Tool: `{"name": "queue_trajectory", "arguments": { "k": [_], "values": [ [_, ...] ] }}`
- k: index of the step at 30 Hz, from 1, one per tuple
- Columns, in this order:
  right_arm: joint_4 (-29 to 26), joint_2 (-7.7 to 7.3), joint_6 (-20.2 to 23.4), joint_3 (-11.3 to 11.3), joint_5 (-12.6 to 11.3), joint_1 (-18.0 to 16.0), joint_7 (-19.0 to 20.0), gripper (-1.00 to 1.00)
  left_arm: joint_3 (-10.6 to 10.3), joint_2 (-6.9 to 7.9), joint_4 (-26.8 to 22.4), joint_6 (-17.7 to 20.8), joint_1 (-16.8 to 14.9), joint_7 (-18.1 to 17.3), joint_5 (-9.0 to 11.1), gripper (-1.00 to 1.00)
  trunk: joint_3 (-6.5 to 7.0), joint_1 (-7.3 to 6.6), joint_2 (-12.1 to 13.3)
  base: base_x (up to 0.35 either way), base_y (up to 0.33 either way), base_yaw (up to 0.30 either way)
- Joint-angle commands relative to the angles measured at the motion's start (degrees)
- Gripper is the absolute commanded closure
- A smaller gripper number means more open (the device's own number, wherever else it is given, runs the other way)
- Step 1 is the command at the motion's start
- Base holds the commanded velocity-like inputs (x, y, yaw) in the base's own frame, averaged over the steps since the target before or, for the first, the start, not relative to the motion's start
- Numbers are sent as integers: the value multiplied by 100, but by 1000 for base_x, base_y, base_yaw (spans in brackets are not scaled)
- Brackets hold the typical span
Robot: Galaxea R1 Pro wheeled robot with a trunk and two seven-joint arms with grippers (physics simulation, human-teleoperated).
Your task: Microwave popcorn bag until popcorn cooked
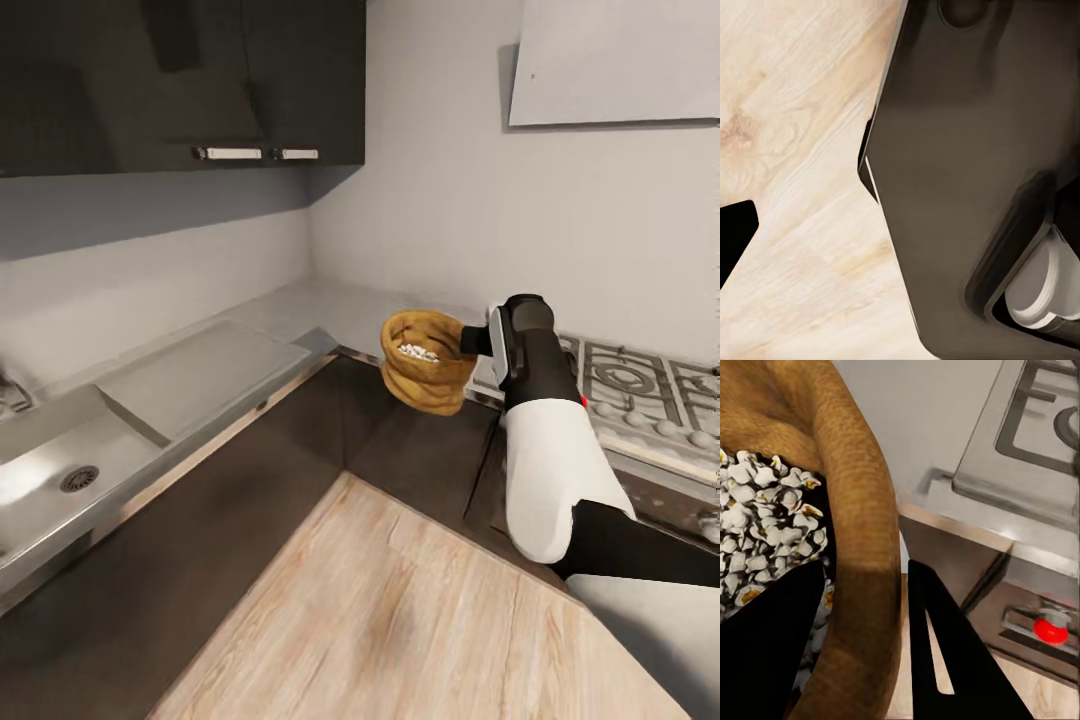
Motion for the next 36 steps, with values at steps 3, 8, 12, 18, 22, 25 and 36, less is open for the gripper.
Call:
{"name": "queue_trajectory", "arguments": {
  "k": [3,8,12,18,22,25,36],
  "values": [
    [11,6,15,-16,-47,-5,-18,100,5,2,-7,-10,2,14,18,-100,-6,-3,-5,-348,0,0],
    [18,6,15,-29,-39,-5,-5,100,4,7,-10,-14,2,14,18,-100,-6,-3,-5,-349,0,0],
    [13,6,15,-32,-35,-5,-18,100,5,7,-10,-14,2,14,28,-100,-6,-3,-5,-346,0,0],
    [24,6,15,-33,-47,15,-31,100,20,15,-10,-13,2,14,73,-100,9,-3,-5,-80,0,0],
    [29,6,15,-33,-43,45,-31,100,21,16,-10,-14,2,11,78,-100,44,-3,-5,0,0,0],
    [49,6,15,-33,-43,47,-31,100,23,16,-10,-14,2,11,79,-100,71,-3,-5,0,0,0],
    [56,6,15,-33,-23,47,-39,100,29,16,-10,-12,2,6,79,-100,169,-3,-5,0,0,0]
  ]
}}
